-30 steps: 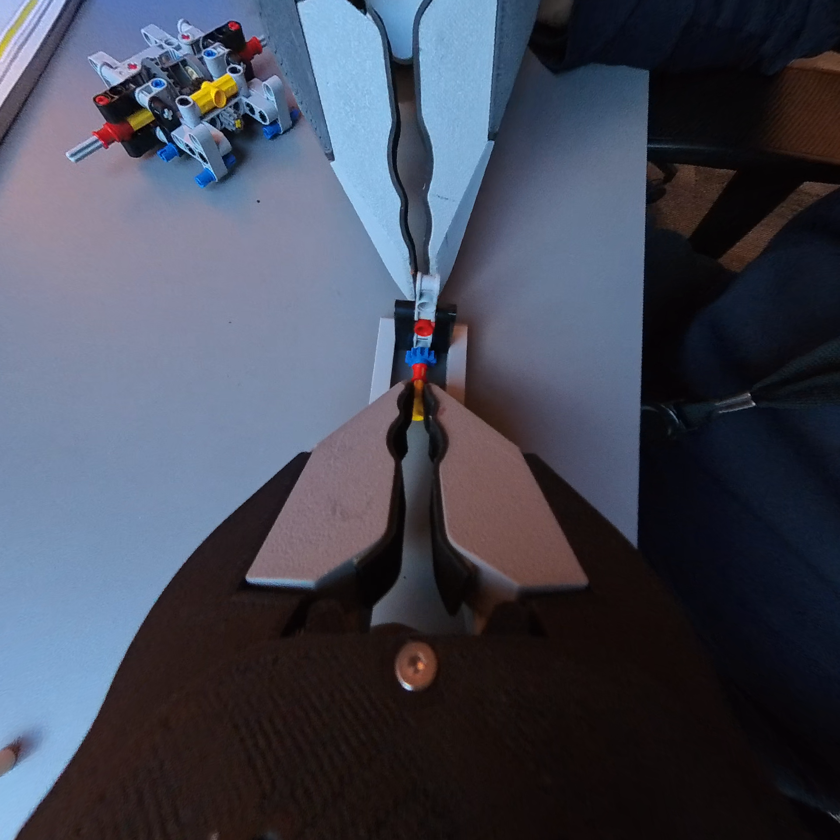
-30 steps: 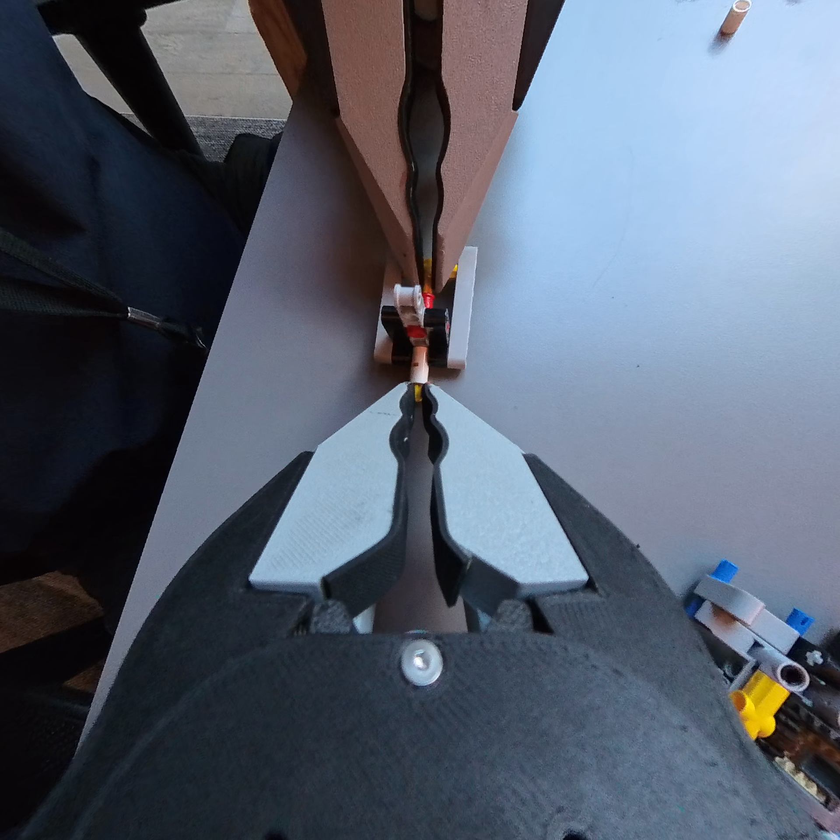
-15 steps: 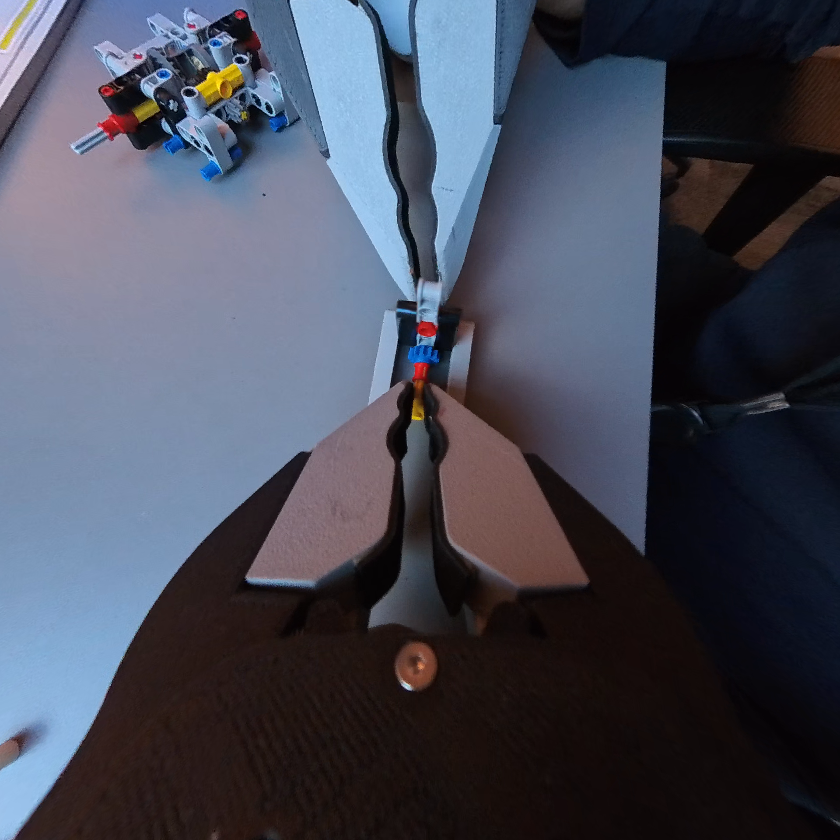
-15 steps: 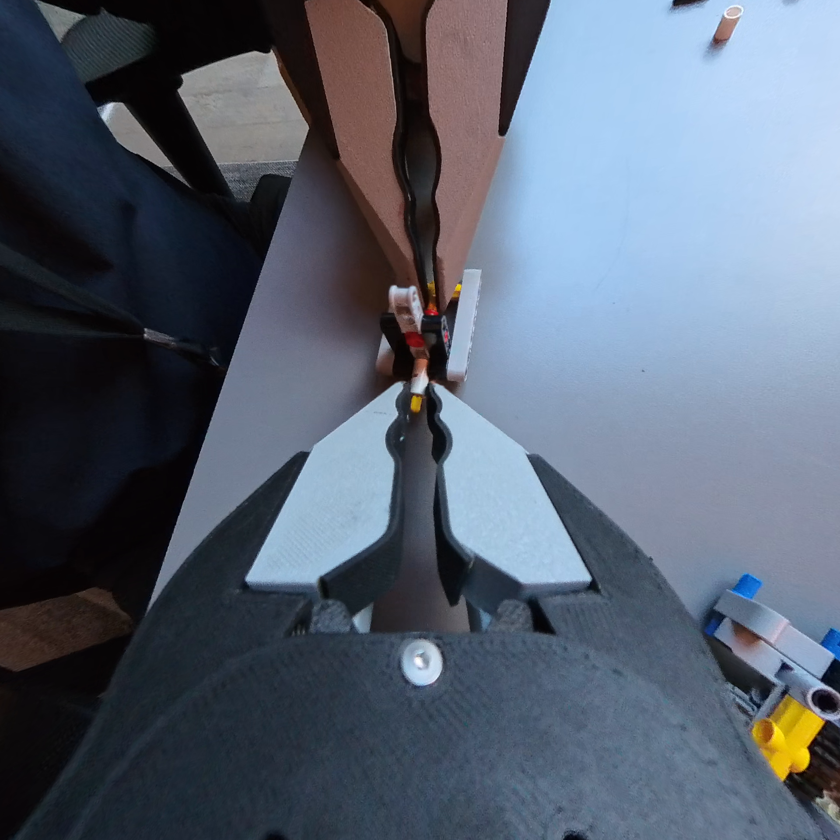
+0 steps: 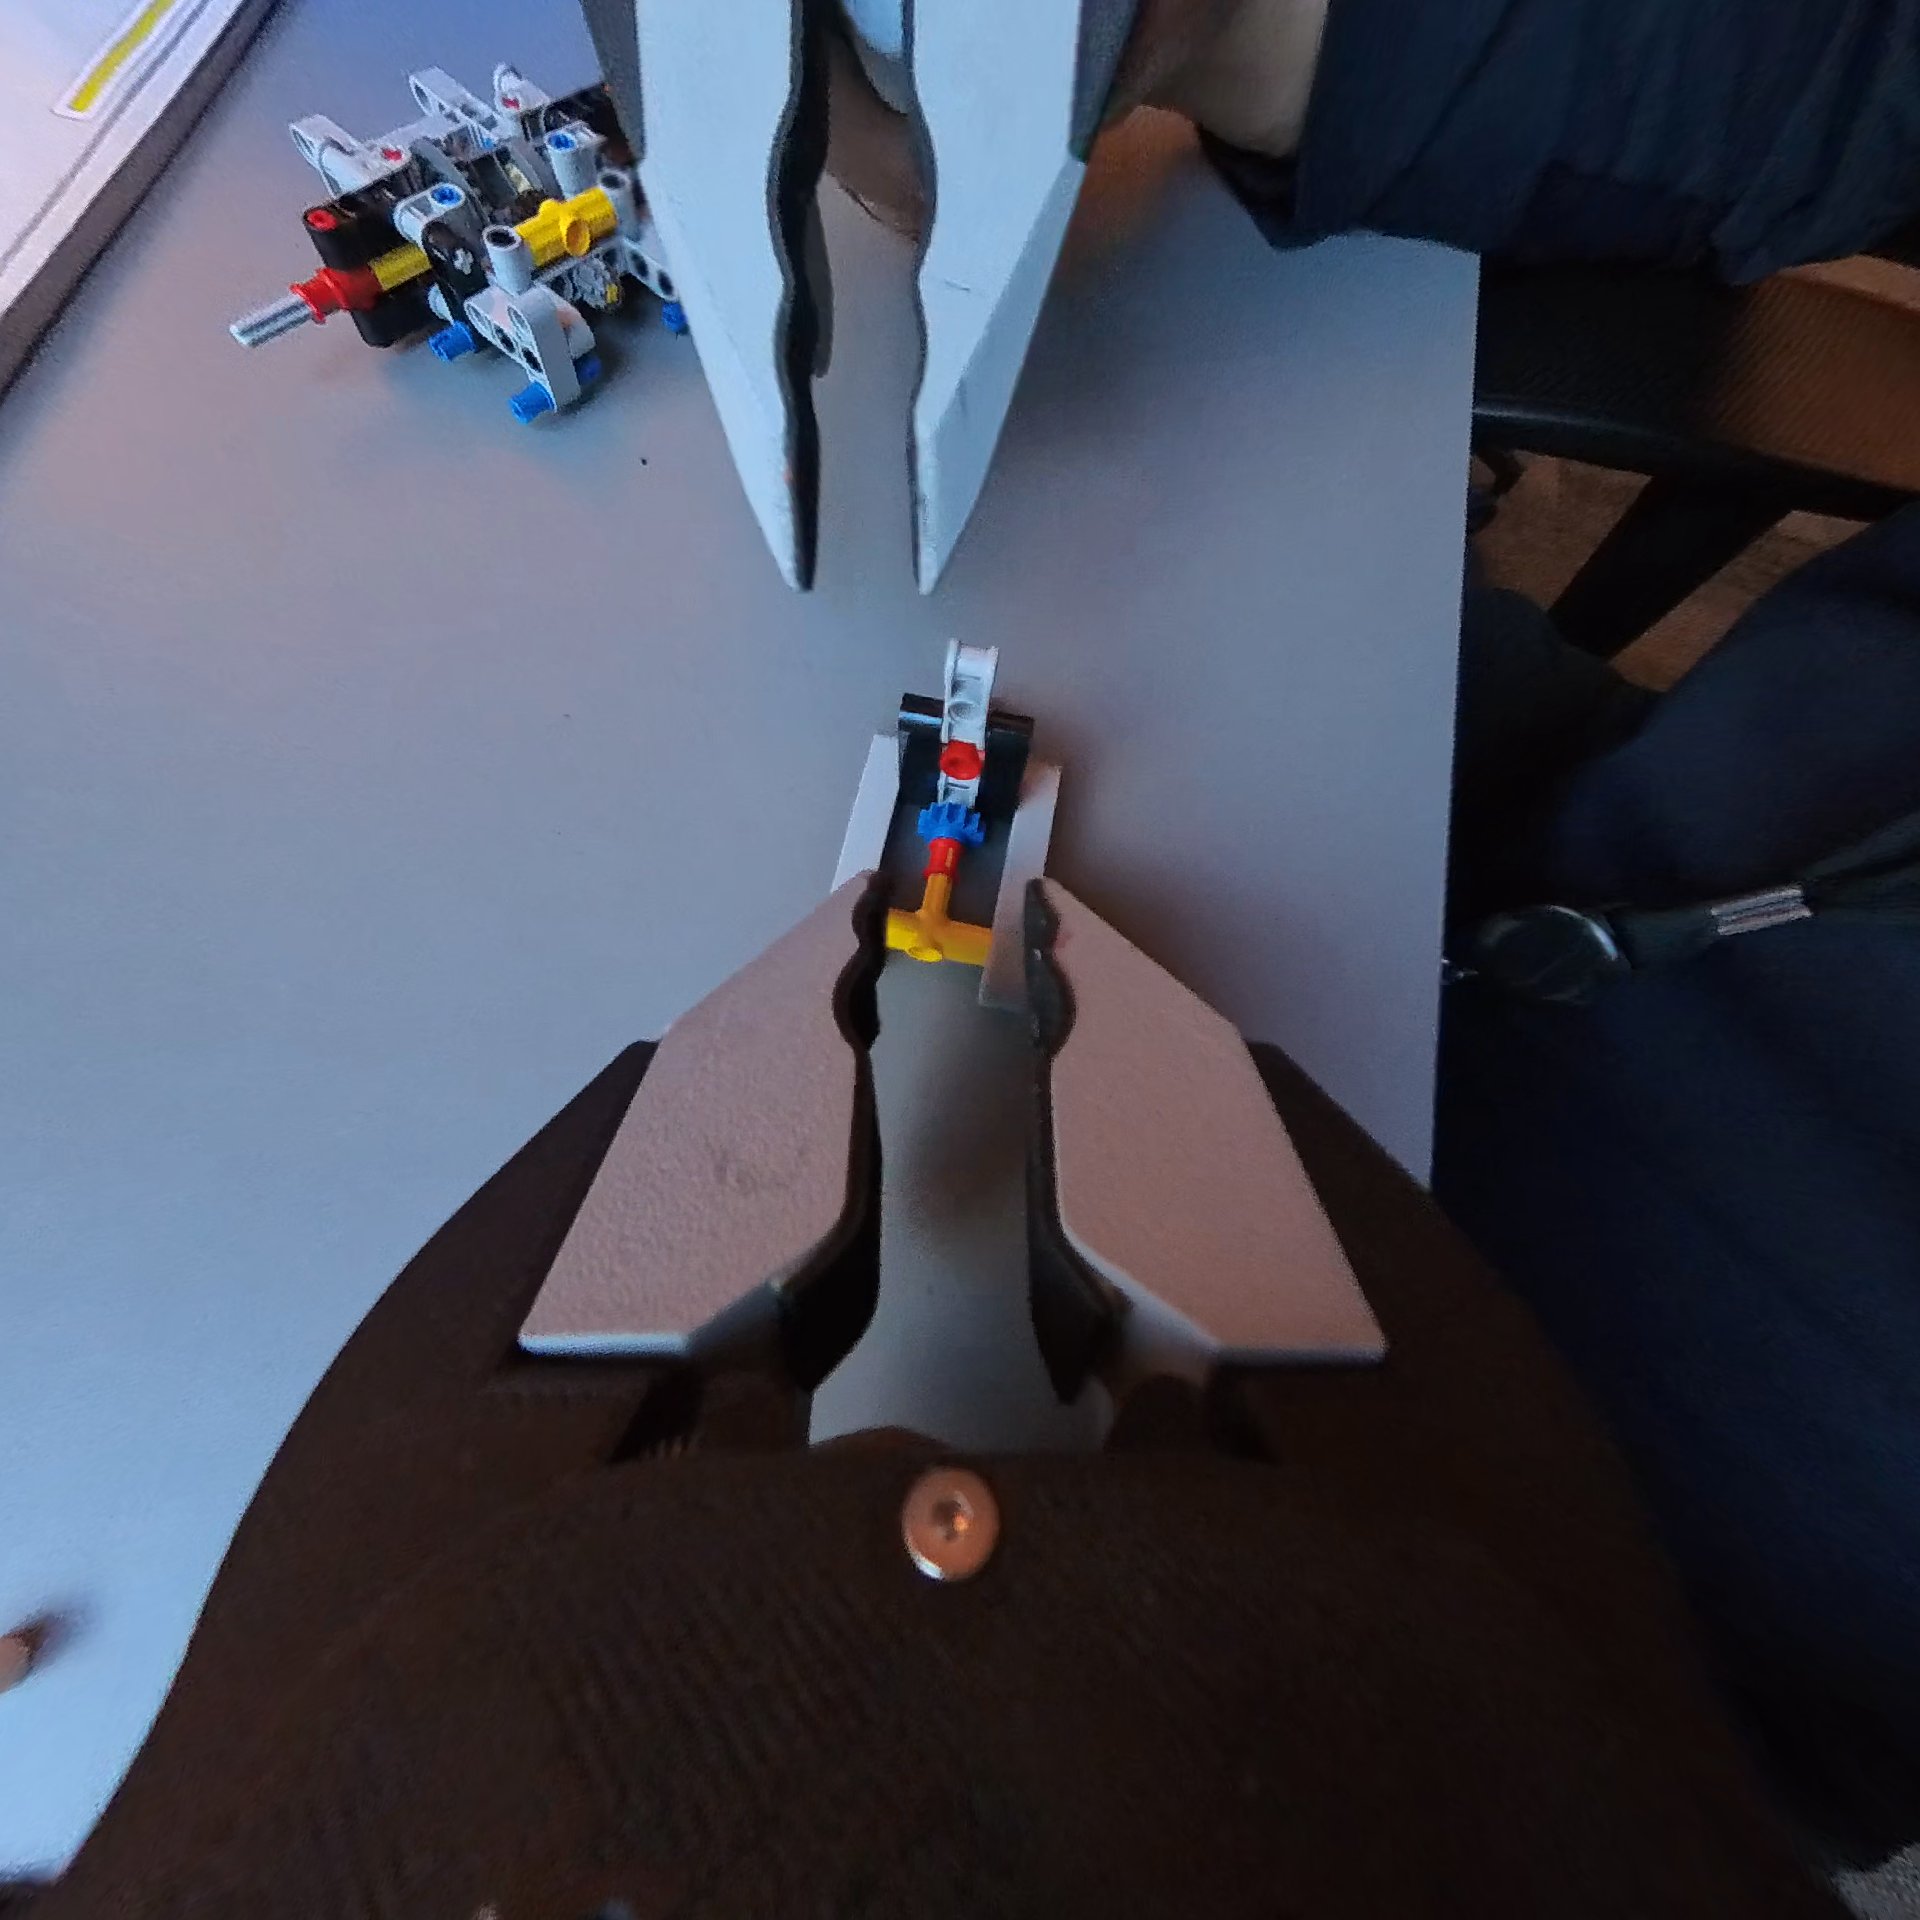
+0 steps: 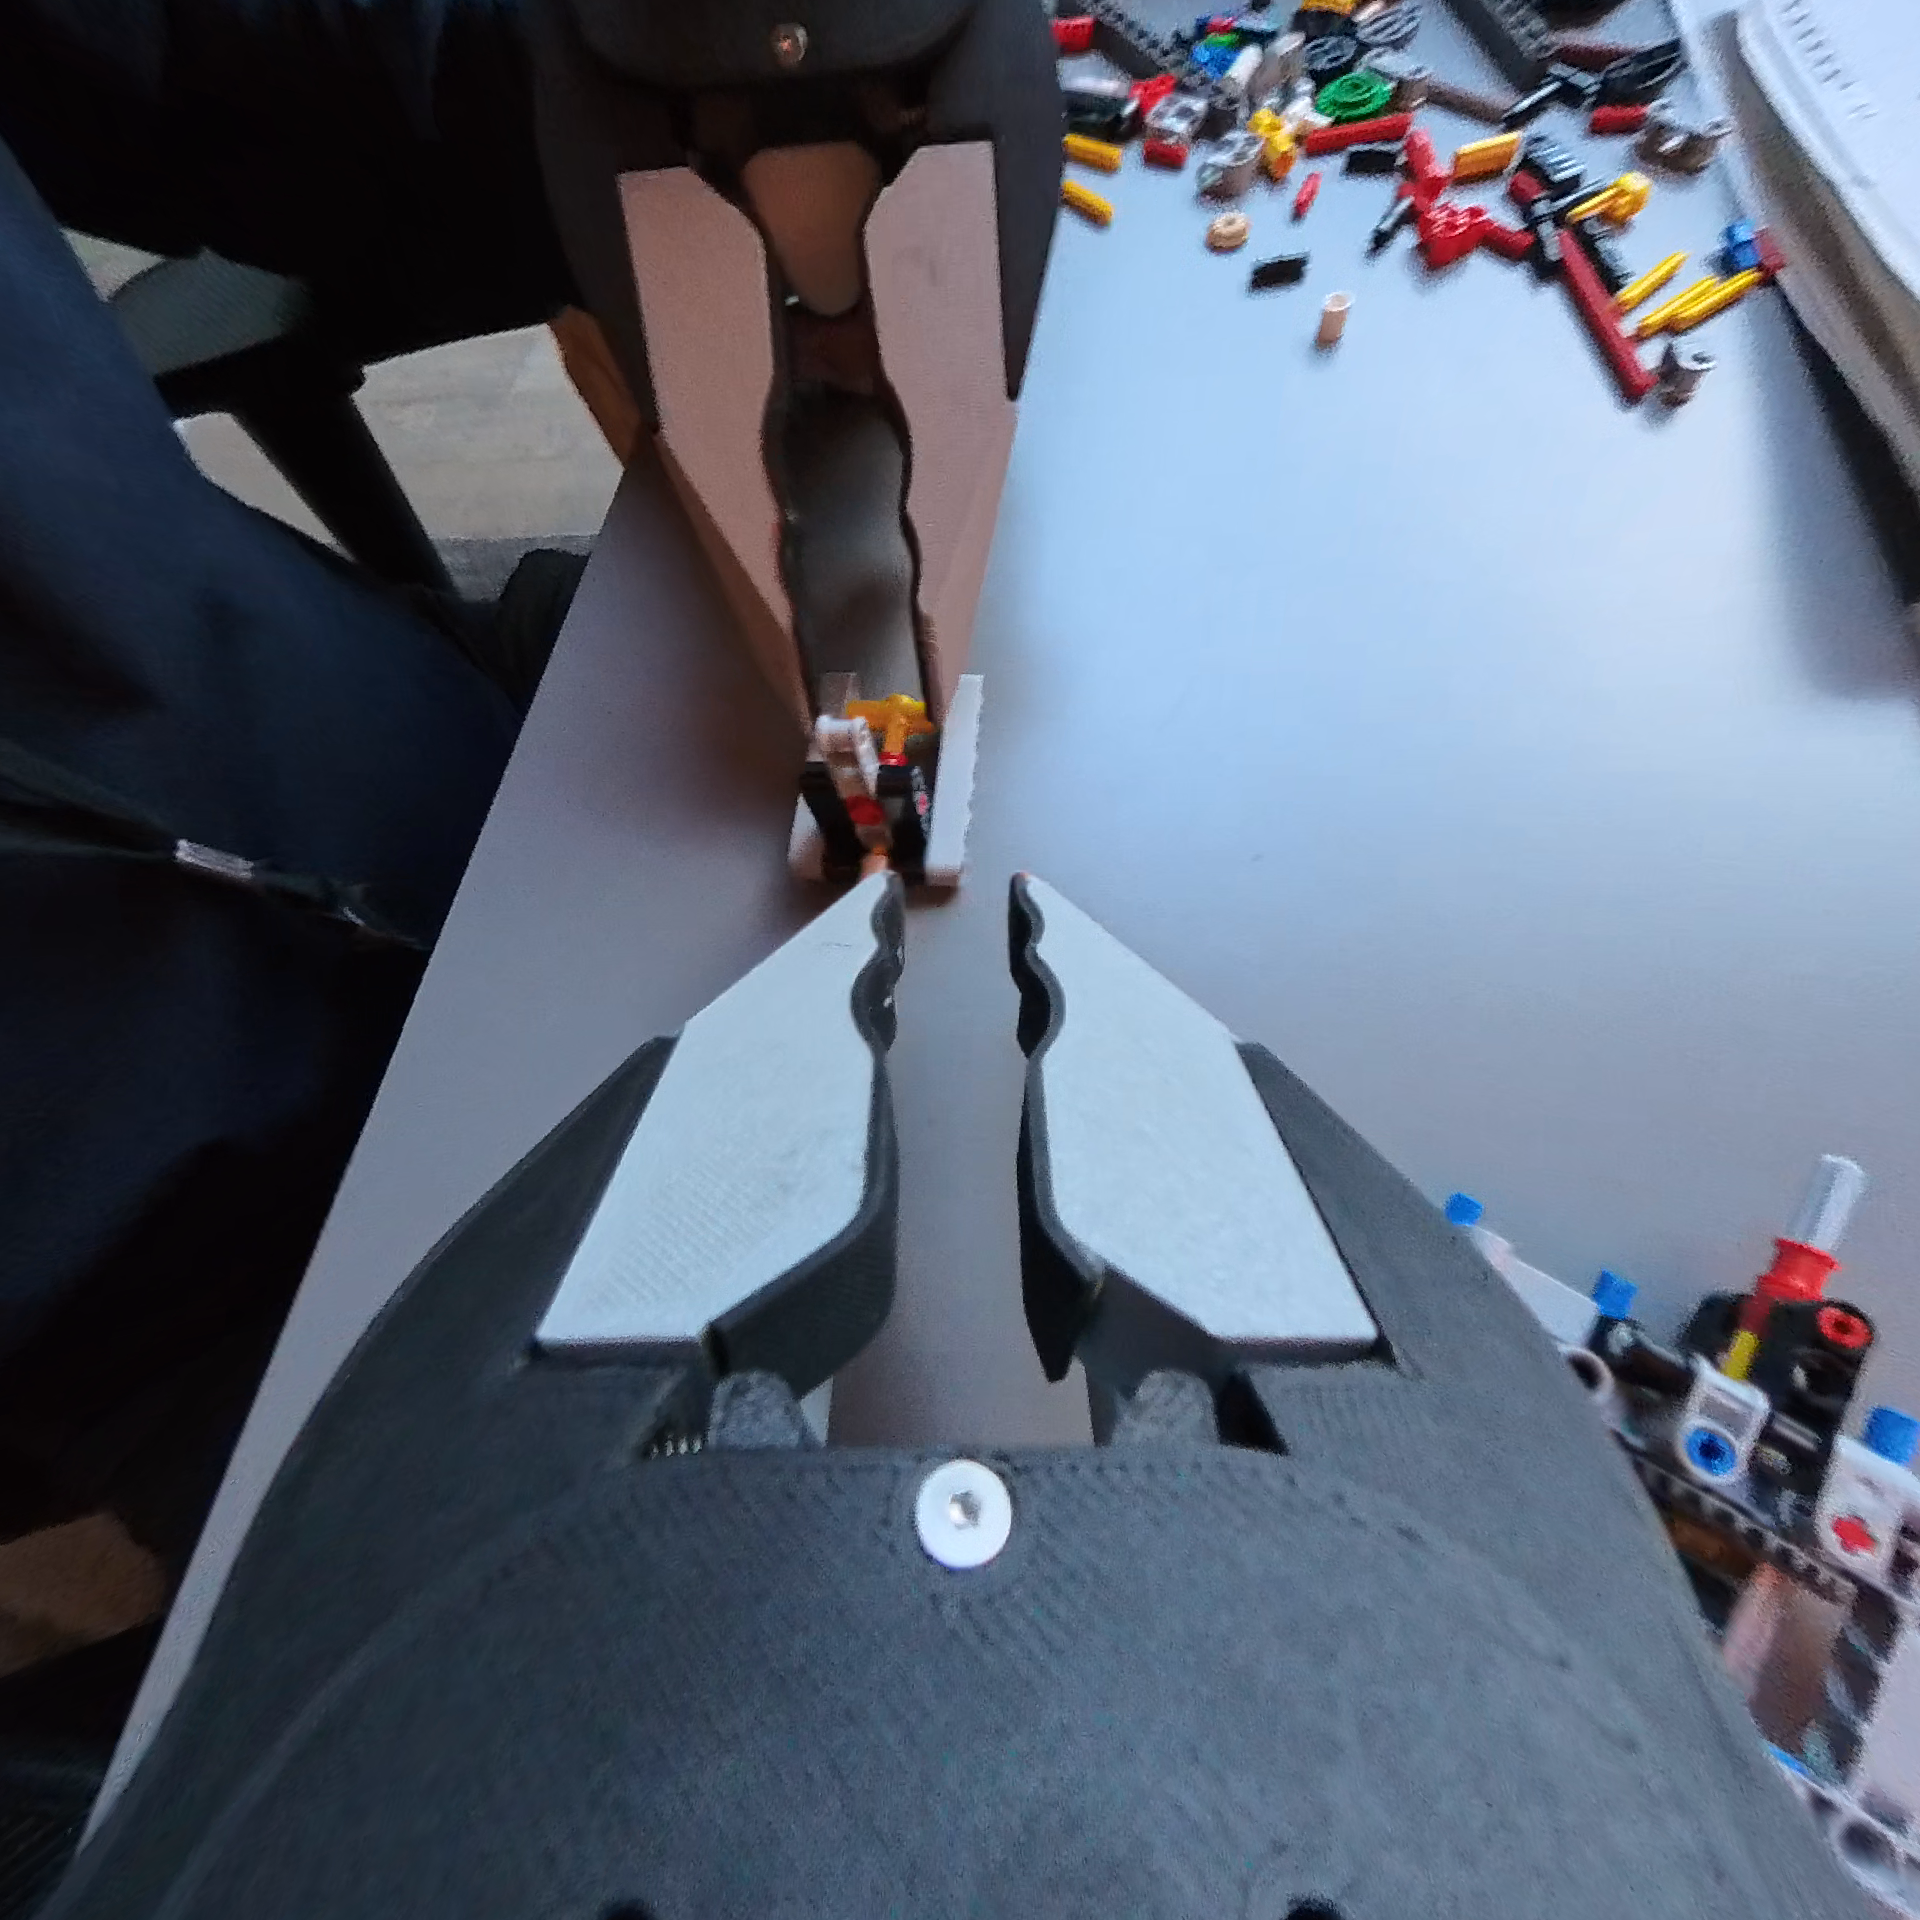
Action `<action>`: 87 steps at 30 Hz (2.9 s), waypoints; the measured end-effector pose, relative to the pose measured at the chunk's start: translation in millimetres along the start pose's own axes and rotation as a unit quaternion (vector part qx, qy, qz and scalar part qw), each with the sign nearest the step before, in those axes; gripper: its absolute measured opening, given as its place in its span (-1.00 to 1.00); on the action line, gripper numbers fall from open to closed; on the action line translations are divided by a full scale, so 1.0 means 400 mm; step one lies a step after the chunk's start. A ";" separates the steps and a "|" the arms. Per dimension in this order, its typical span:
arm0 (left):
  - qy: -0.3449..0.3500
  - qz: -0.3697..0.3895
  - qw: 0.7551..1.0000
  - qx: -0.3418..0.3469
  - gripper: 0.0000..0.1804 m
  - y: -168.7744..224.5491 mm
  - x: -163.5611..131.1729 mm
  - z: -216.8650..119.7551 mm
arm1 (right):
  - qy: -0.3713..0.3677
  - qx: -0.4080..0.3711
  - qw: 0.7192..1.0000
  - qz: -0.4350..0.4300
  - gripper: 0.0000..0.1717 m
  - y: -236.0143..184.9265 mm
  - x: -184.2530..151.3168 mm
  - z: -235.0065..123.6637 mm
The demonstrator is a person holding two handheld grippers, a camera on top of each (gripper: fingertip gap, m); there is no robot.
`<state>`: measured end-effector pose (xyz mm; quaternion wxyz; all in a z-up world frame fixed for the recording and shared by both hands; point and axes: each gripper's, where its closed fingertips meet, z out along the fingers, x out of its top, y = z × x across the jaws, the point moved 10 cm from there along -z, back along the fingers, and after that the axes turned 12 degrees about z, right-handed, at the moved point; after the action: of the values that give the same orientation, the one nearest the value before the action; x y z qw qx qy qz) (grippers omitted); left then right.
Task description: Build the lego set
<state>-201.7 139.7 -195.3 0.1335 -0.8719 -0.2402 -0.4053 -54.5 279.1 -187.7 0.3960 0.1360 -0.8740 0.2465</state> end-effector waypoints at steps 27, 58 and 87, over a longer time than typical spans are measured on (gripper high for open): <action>0.092 -0.019 0.978 0.184 -0.47 -0.071 -0.045 -0.102 | 0.110 -0.167 0.980 0.010 -0.73 0.081 -0.004 -0.074; 0.110 -0.008 0.981 0.158 -0.52 -0.069 -0.042 -0.105 | 0.196 -0.160 0.967 0.023 -0.74 0.072 0.009 -0.142; 0.100 0.001 0.983 0.156 -0.55 -0.066 -0.042 -0.099 | 0.177 -0.132 0.975 0.021 -0.70 0.062 0.012 -0.118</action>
<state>-250.3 139.8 -182.0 0.2920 -0.7956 -0.2852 -0.4476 -38.9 325.1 -165.2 0.5533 0.0185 -0.8177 0.1579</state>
